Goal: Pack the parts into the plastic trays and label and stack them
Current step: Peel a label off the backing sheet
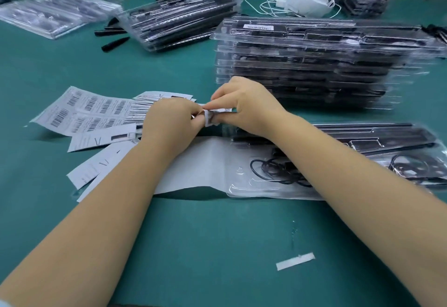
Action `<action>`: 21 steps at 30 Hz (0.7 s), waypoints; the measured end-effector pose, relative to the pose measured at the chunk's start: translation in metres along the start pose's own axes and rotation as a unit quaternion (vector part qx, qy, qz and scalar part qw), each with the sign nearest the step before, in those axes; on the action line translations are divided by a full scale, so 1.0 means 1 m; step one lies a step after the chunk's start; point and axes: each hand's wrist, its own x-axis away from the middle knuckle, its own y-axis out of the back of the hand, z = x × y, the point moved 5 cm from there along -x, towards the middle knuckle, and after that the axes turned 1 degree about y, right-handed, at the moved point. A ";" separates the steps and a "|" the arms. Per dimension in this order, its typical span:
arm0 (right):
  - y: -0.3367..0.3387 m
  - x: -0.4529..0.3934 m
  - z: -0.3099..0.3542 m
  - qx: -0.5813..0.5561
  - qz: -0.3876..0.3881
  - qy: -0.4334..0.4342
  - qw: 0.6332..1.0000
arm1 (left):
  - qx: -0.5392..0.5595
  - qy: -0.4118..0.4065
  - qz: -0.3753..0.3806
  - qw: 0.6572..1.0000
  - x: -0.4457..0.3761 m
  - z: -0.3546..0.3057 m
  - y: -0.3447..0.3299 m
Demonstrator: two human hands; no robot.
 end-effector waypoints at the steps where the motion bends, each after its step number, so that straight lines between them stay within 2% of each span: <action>1: 0.002 0.001 0.004 0.005 -0.025 0.020 0.999 | 0.016 0.002 0.001 1.000 0.000 0.000 0.001; 4: 0.006 0.003 0.012 0.012 -0.085 0.050 0.995 | 0.076 0.017 -0.001 0.997 0.001 -0.002 0.005; 7: 0.004 0.005 0.013 0.025 -0.103 0.041 0.994 | 0.128 0.045 -0.003 0.991 0.002 0.000 0.005; 11: 0.004 0.002 0.008 -0.005 -0.077 -0.004 0.997 | 0.132 0.052 -0.004 0.990 0.002 0.001 0.004; 17: 0.003 0.002 0.006 -0.069 -0.072 -0.025 0.995 | 0.143 0.046 -0.002 0.989 0.002 0.005 0.004; 21: 0.003 0.000 0.005 -0.072 -0.041 -0.034 0.996 | 0.137 0.061 0.012 0.989 0.003 0.003 0.002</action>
